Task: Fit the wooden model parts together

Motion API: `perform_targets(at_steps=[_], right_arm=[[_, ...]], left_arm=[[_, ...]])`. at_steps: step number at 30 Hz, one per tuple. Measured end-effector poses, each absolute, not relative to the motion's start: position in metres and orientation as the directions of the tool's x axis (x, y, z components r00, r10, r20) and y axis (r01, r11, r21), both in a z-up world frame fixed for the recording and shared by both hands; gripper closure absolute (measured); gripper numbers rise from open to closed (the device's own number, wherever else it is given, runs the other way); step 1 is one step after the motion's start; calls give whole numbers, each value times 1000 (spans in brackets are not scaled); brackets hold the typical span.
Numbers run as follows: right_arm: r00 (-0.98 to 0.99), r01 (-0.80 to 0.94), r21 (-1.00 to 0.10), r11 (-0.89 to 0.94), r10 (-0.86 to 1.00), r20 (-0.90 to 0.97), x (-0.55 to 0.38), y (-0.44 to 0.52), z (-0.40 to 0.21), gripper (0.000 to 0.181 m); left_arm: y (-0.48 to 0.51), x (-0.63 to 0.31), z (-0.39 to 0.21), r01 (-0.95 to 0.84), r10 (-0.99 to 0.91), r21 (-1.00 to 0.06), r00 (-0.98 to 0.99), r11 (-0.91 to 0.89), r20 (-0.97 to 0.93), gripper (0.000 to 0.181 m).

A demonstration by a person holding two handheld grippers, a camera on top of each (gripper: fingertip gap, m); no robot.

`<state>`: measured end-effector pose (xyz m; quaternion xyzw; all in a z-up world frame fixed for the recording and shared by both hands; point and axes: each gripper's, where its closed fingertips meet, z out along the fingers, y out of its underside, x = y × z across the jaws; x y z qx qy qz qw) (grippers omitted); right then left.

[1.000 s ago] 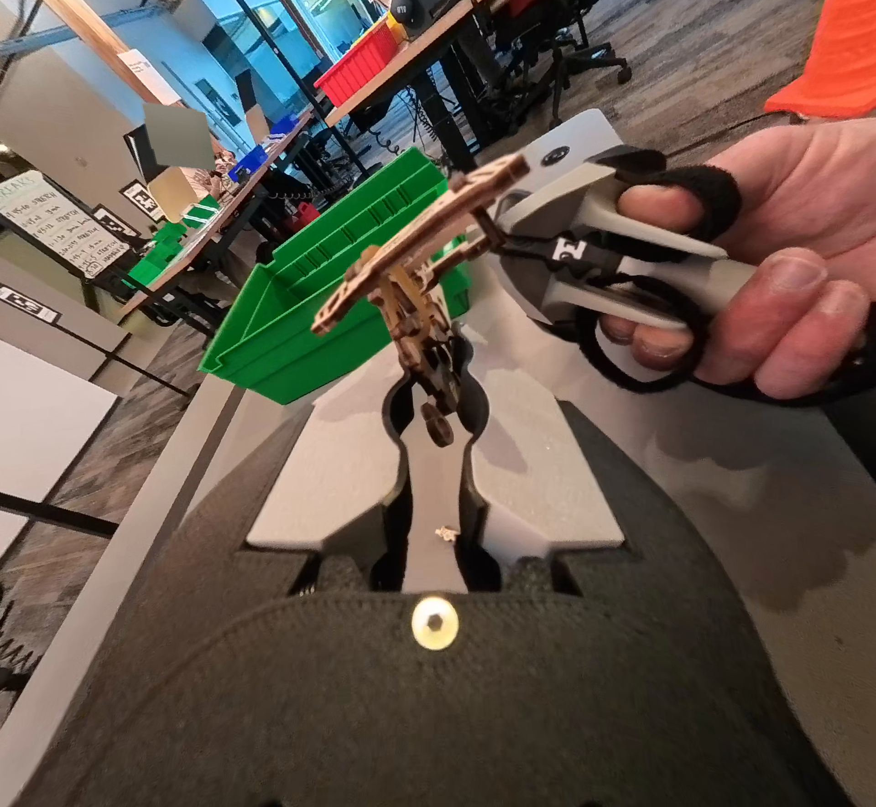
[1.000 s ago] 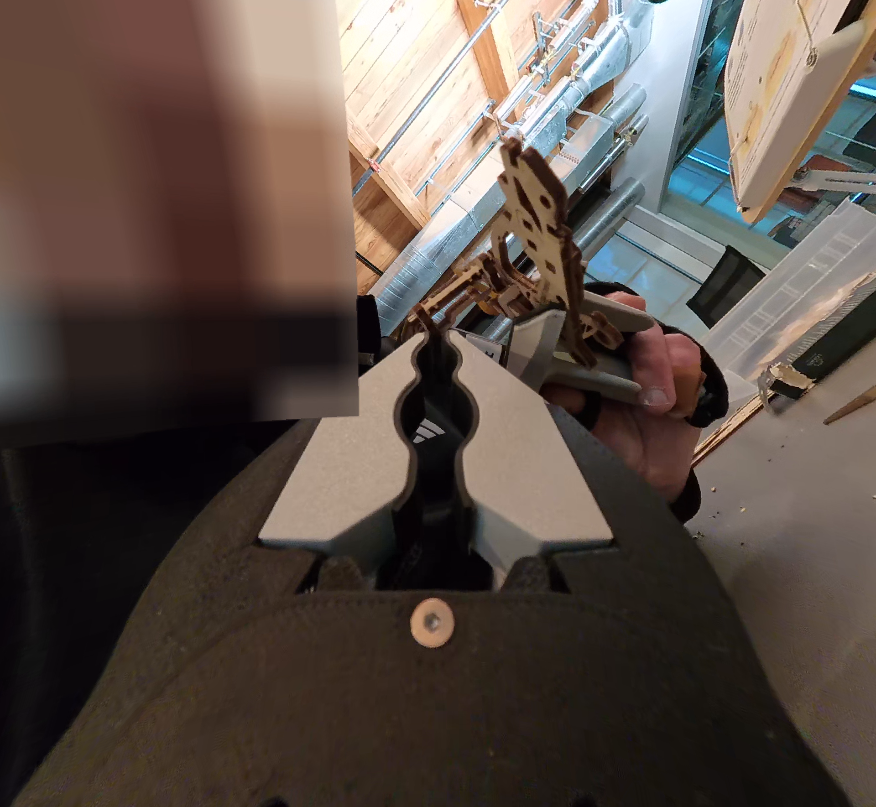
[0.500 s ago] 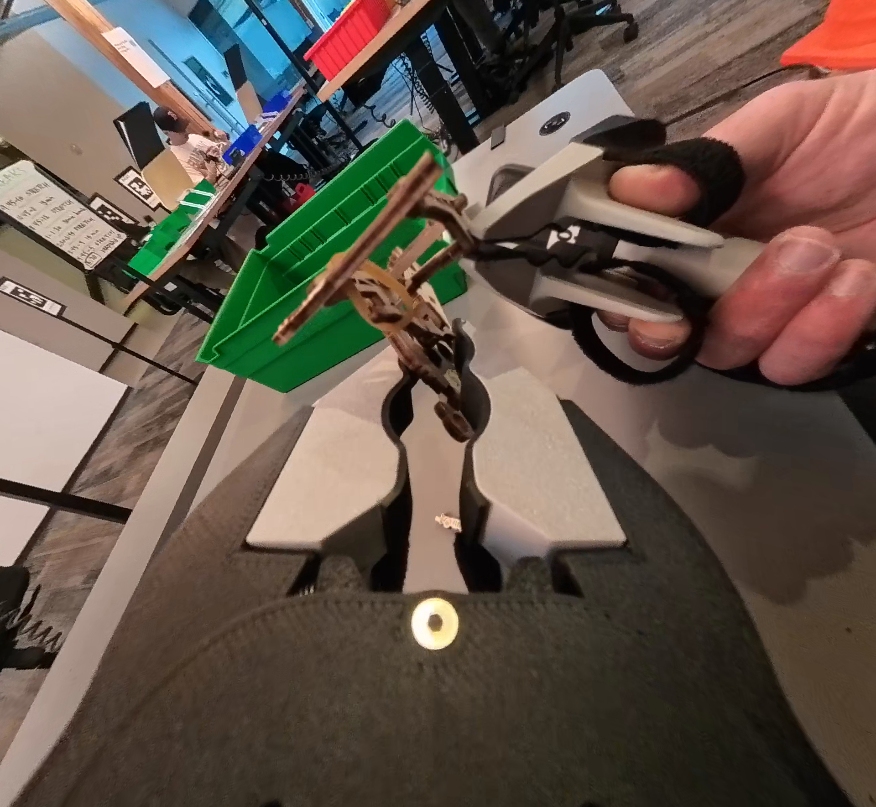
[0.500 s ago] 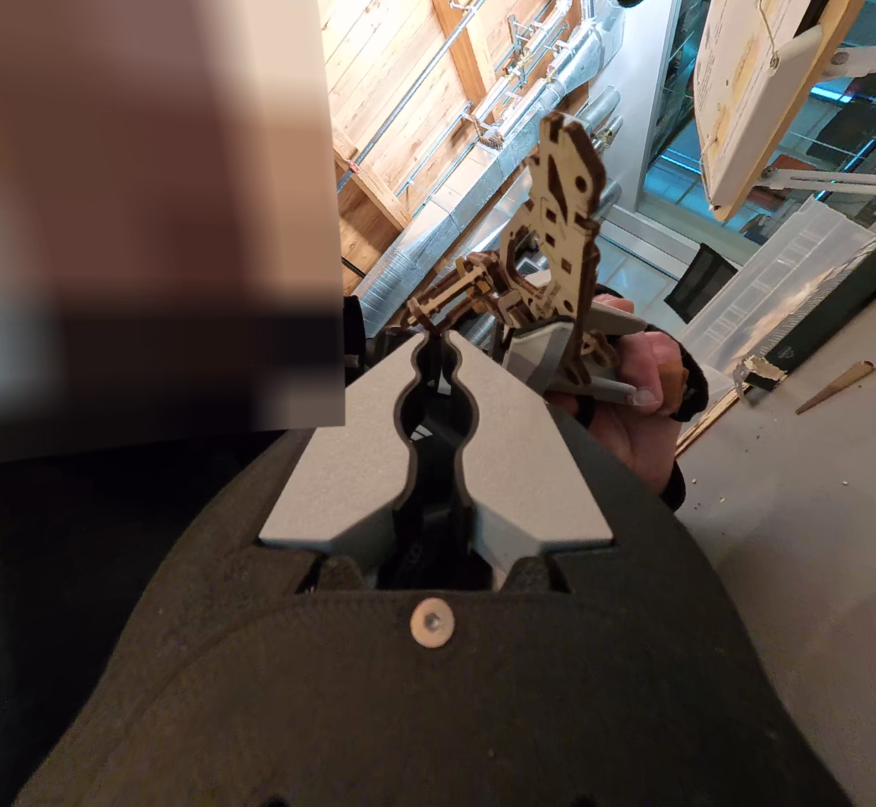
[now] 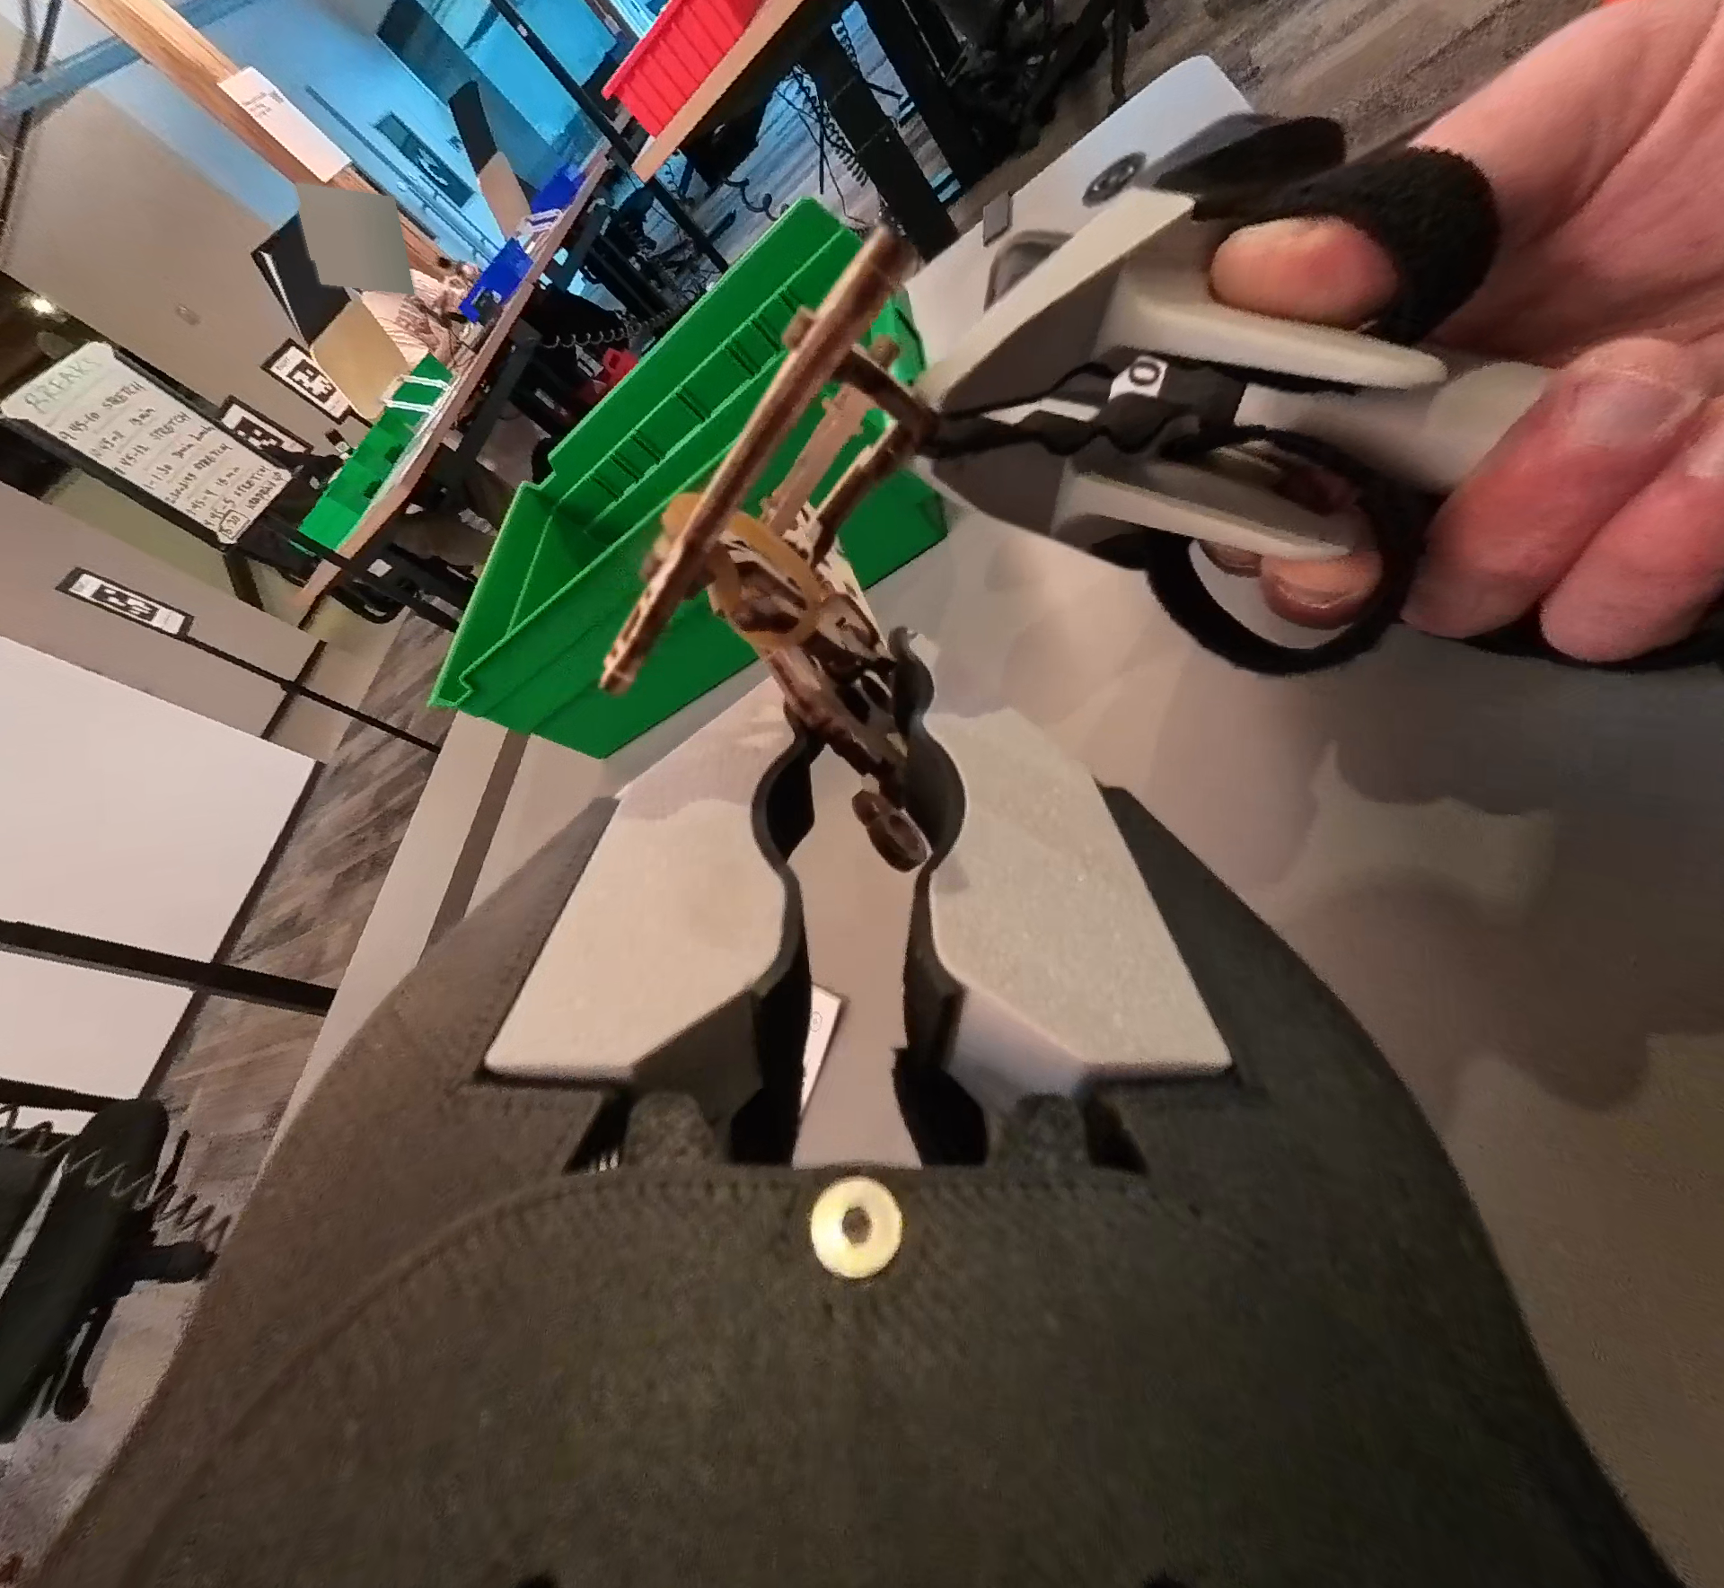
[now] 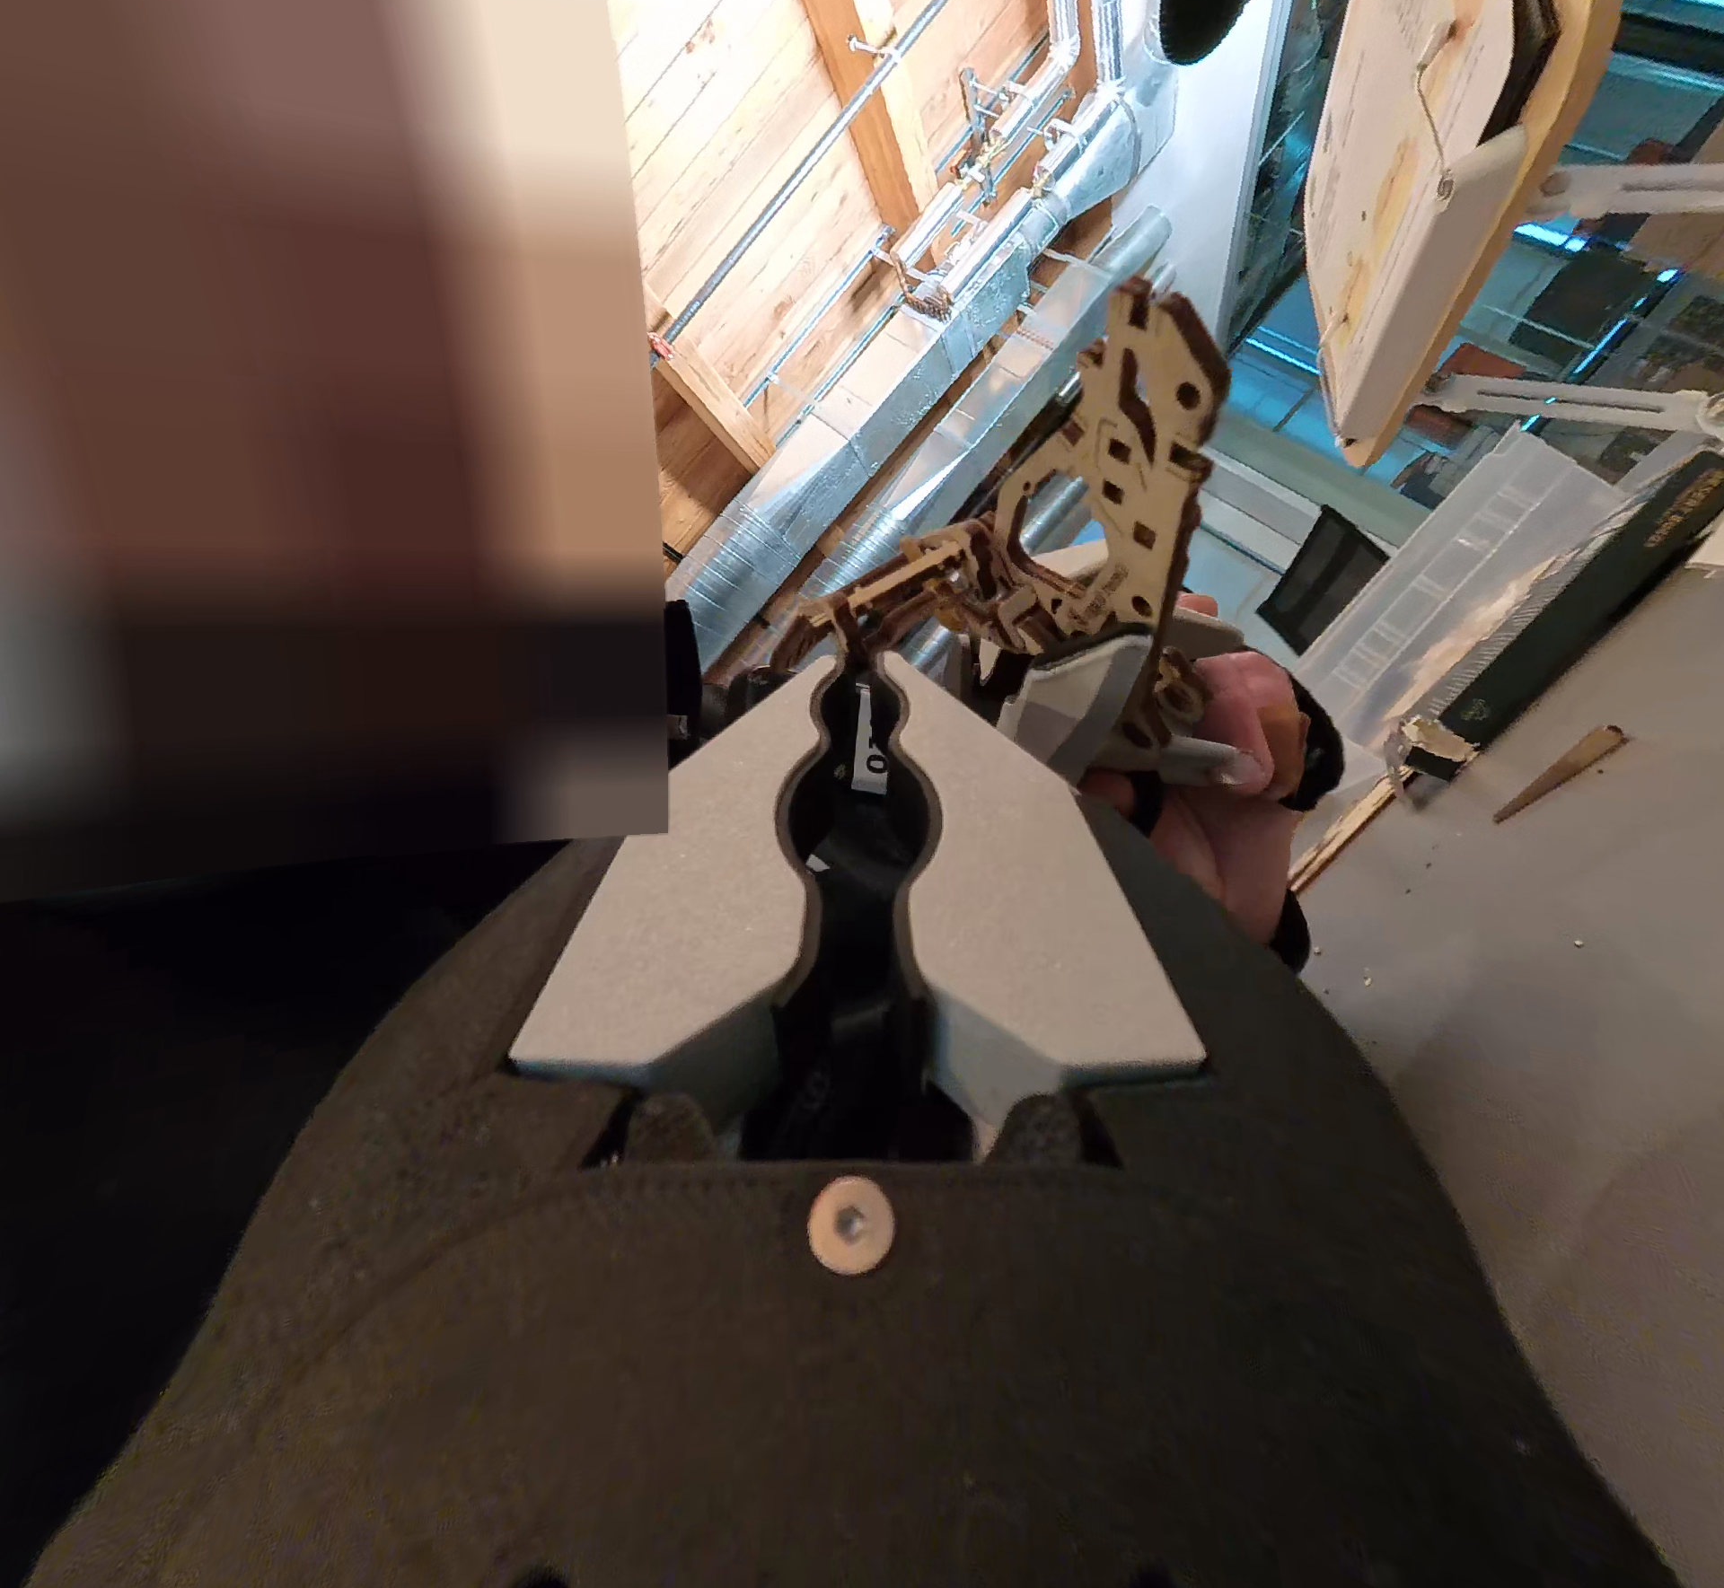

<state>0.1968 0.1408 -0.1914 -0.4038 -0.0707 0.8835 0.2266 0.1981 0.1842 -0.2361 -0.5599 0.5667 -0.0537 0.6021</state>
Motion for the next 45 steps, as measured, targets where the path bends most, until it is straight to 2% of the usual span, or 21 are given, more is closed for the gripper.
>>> perform_targets(at_steps=[4,9,20,32,45], right_arm=[[-483,-365,-363,-857,508,-713,199,146,-196,171],[-313,-323,-484,-813,574,-756,190,147,-211,153],[12,-237,-742,-627,762,-648,189,152,-217,139],[172,-113,-857,-503,840,-515,189,156,-227,131],[330,127,-963,-239,926,-186,190,157,-227,127]], left_arm=[[185,199,-242,-566,-717,-746,350,352,-603,171],[184,199,-241,-542,-733,-769,360,339,-577,171],[183,200,-243,-544,-735,-763,346,350,-584,171],[182,201,-246,-543,-740,-762,337,353,-582,171],[180,204,-251,-553,-746,-752,314,359,-587,171]])
